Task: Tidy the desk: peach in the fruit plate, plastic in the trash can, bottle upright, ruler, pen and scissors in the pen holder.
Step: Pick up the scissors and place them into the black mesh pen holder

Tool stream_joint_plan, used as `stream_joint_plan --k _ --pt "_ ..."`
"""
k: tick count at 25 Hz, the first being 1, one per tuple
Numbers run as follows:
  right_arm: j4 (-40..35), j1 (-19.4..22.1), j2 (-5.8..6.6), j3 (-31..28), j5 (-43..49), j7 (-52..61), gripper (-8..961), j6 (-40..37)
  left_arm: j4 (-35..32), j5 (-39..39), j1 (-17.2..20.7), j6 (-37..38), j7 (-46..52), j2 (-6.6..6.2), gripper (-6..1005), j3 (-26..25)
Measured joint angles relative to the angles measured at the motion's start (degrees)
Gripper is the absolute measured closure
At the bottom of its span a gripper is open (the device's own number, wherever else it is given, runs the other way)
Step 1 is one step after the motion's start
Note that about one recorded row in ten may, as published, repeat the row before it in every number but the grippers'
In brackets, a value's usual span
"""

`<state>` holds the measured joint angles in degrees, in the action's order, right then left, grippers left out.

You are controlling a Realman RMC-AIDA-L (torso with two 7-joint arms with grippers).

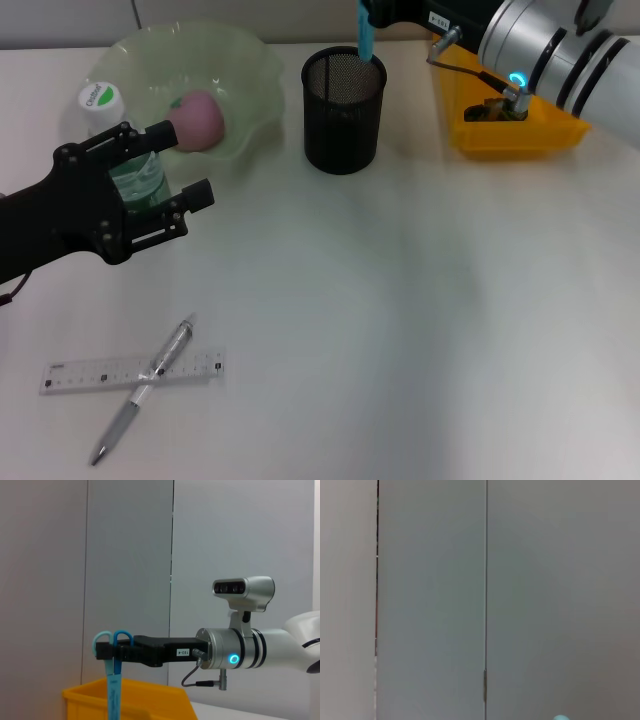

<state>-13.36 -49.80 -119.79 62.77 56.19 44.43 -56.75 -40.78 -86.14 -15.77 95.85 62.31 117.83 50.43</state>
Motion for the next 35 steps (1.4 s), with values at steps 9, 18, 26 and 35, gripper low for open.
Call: stream_joint_plan --k 9,18,26,35 --pt "0.1 -1.5 0.0 4.0 0.0 2.4 817 4.2 -0.1 0.0 -0.2 -0.1 0.0 -0.05 244 0.0" --pt "-0.5 -1.6 -0.03 4.5 -0.1 2.3 813 6.2 -0.4 0.0 -0.2 -0.2 0.0 -0.14 244 0.0" --pt "-0.4 -1.7 -0.09 5.0 0.1 2.4 809 6.5 -0.4 0.0 -0.4 -0.5 0.1 -0.18 245 -0.3" --pt "-0.6 -1.6 -0.09 5.0 0.1 2.5 804 6.6 -0.8 0.0 -1.0 -1.1 0.4 -0.21 245 -0.3"
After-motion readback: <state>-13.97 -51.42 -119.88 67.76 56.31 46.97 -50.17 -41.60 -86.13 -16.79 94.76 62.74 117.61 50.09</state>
